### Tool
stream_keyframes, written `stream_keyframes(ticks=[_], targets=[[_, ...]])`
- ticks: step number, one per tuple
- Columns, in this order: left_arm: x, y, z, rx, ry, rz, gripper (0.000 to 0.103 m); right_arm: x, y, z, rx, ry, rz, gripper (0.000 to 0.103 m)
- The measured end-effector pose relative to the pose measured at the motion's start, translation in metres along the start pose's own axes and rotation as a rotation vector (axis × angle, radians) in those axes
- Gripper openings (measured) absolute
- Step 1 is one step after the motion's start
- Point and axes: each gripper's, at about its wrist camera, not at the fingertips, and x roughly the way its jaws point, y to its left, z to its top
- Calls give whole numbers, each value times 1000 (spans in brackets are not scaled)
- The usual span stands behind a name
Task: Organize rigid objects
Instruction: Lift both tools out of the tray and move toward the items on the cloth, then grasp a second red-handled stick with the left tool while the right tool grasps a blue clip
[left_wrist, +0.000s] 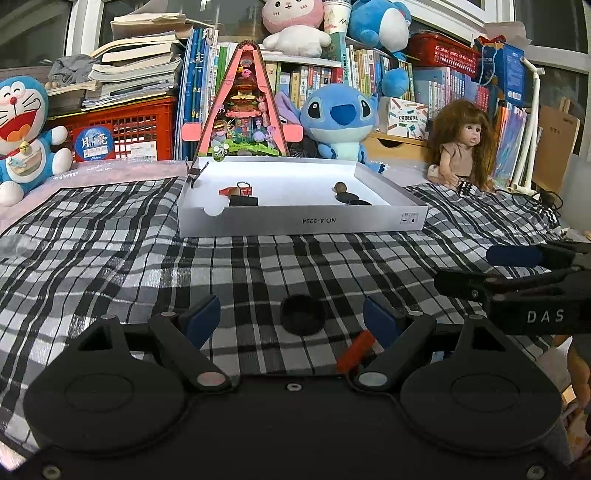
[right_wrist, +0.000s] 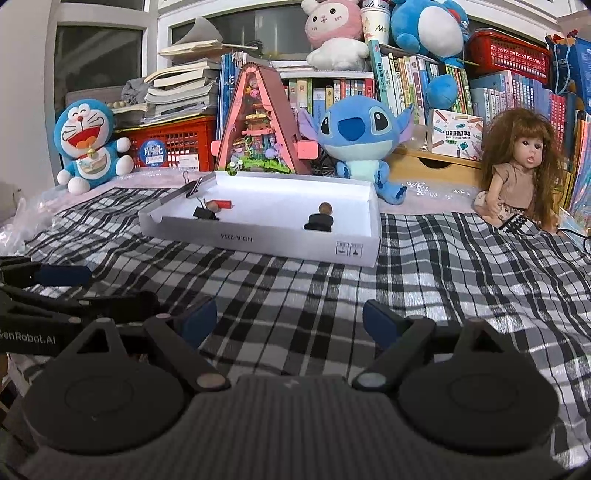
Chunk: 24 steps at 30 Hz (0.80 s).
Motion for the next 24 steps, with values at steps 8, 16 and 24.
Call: stream_keyframes(ticks=[8, 16, 24], targets=[[-10, 0, -13, -6, -5, -4, 83, -7, 2, -14, -8, 1, -6, 92], [-13, -6, -26, 19, 5, -14, 83, -14, 9, -28, -51, 1, -11, 92], [-11, -4, -29, 20, 13, -8, 75, -20, 13, -36, -75, 3, 19, 92]])
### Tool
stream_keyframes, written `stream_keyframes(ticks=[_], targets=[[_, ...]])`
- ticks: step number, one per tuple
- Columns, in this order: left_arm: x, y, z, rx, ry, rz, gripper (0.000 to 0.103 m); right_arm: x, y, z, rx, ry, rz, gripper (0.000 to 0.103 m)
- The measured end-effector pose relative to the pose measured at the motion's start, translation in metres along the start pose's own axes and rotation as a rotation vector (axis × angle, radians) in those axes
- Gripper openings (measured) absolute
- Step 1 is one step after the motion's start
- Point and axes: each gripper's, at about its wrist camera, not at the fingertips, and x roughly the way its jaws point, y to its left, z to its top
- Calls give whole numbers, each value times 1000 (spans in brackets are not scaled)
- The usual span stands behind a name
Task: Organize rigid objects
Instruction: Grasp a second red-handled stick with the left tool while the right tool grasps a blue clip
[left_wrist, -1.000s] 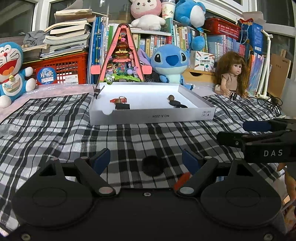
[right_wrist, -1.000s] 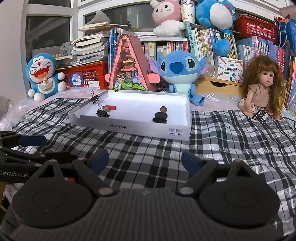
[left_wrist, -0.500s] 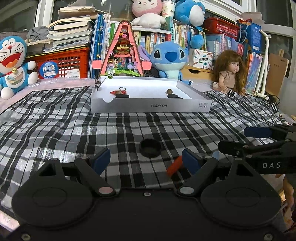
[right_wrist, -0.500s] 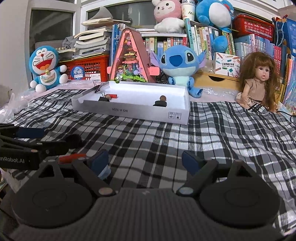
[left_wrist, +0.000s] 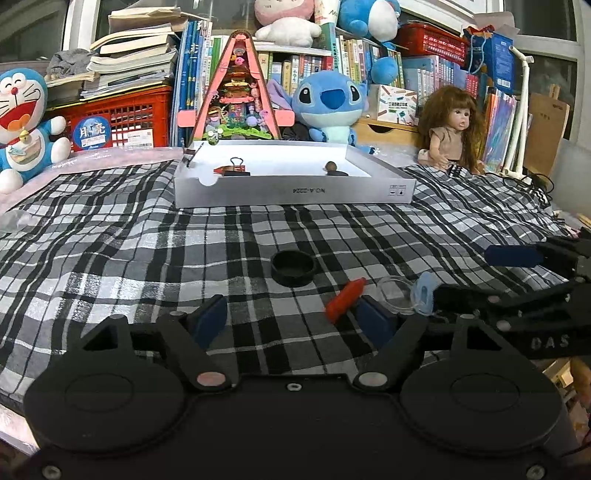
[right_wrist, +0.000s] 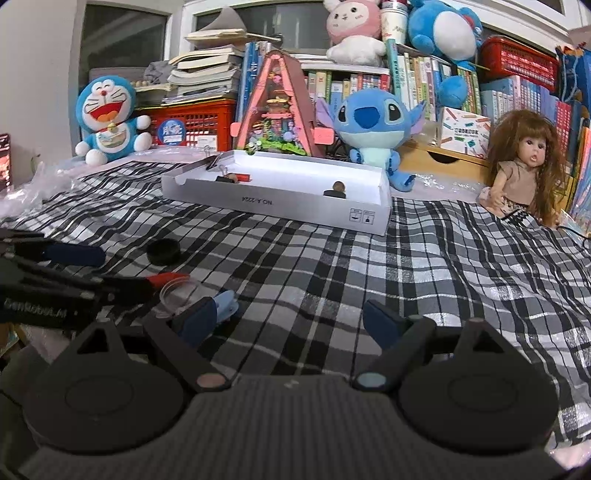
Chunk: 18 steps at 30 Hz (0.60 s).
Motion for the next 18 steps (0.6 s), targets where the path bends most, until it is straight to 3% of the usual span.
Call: stream_keyframes(ticks=[13, 18], targets=[[12, 14, 5, 2, 0, 121, 75, 1, 17, -2, -82, -6, 89, 91], [14, 14, 6, 10, -4, 150, 77, 5, 22, -1, -103, -1, 119, 80]])
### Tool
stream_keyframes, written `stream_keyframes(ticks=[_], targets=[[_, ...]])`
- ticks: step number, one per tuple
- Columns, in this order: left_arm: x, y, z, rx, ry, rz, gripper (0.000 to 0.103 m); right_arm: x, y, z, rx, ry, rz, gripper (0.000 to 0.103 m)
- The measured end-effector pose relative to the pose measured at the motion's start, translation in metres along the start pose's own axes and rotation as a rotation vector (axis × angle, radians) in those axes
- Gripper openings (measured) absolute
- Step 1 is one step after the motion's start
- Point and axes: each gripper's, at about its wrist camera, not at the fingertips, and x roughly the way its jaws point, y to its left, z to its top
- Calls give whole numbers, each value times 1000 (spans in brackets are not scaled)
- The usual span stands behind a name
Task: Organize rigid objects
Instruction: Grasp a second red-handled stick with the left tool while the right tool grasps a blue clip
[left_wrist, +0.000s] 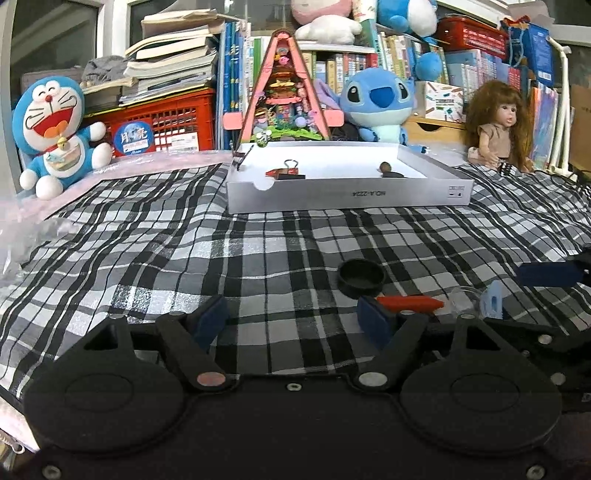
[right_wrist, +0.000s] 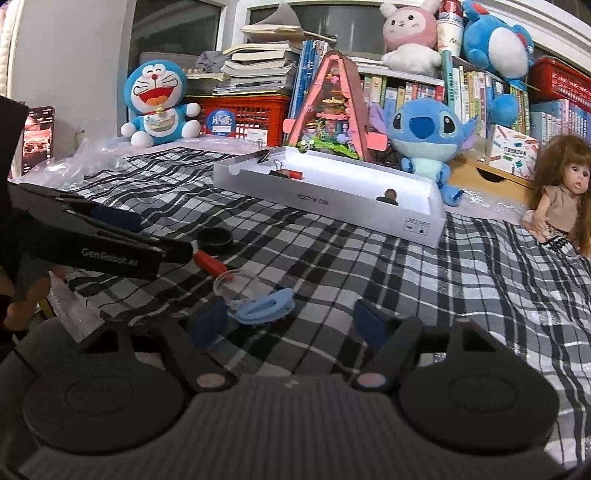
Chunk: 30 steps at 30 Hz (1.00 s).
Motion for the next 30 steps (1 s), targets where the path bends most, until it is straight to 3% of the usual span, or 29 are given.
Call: stream_keyframes(ticks=[4, 6, 10, 15, 23, 30], targets=[[-7, -5, -4, 14, -13, -42, 78, 2, 2, -1, -16, 3, 26, 68], [-11, -9, -5, 25, -26, -57, 78, 2, 3, -1, -25, 3, 40, 52], [-18, -14, -5, 34, -49, -91, 78, 2, 5, 0, -42, 4, 63, 38], [-18, -21, -6, 36, -39, -117, 76, -1, 8, 0, -60, -6, 54, 36], [-13, -30, -9, 34, -23, -150, 63, -2, -3, -1, -15, -5, -13, 36], [-8, -42, -7, 39, -28, -156, 61, -4, -13, -2, 29, -8, -53, 36]])
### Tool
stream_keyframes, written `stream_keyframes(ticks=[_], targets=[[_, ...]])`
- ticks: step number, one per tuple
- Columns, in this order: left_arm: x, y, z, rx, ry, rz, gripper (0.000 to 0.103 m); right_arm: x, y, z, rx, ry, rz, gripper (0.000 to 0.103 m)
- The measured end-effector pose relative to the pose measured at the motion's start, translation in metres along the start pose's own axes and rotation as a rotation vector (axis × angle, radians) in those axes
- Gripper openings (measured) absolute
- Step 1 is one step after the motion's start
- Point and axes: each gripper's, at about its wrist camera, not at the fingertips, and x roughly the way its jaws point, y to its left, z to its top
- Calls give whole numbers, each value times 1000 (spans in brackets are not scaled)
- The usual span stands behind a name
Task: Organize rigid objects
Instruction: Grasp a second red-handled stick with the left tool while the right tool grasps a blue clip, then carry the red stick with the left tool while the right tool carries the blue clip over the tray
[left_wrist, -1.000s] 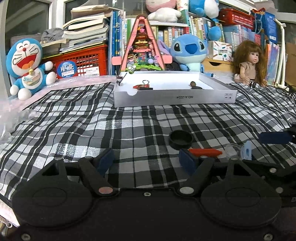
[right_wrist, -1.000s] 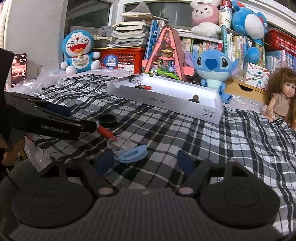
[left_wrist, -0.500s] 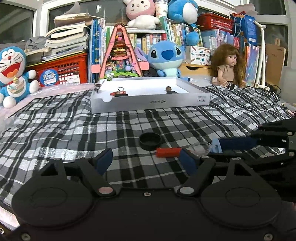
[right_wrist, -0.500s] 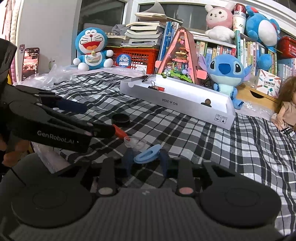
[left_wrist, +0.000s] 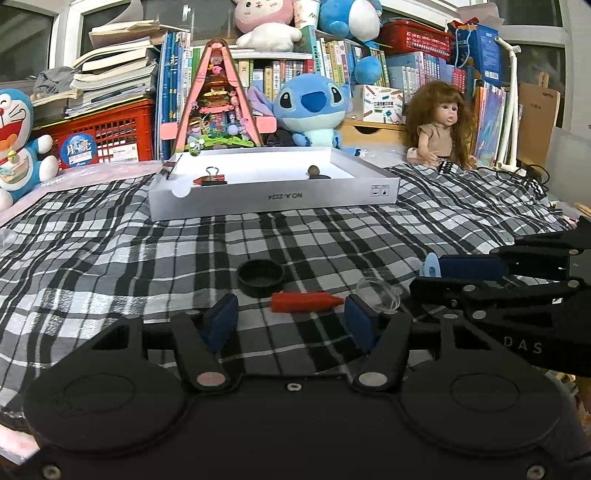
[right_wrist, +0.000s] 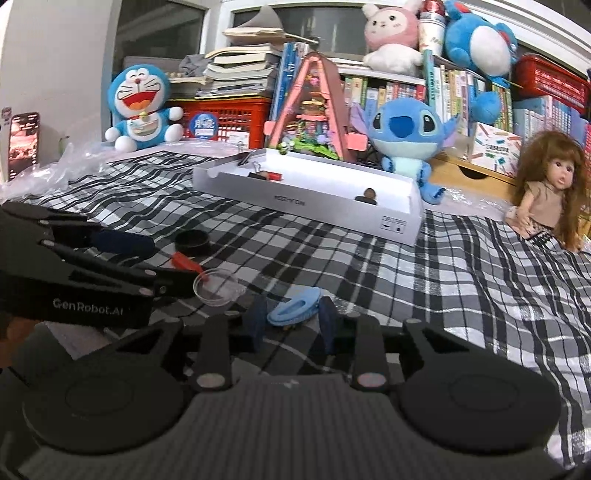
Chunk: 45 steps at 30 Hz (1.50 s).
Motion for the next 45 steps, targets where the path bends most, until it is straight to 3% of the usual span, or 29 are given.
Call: stream_keyframes(ticks=[6, 10, 25, 37, 45], targets=[[7, -10, 1, 3, -3, 7, 59, 1, -4, -1, 23, -2, -19, 36], [9, -14, 1, 9, -12, 8, 42, 1, -6, -1, 40, -3, -30, 36], [8, -5, 13, -23, -2, 13, 42, 4, -9, 6, 76, -15, -44, 36], [23, 30, 73, -78, -46, 37, 42, 29, -30, 49, 157, -18, -61, 35], [58, 54, 121, -117, -41, 60, 42, 60, -60, 88, 273, 3, -66, 35]])
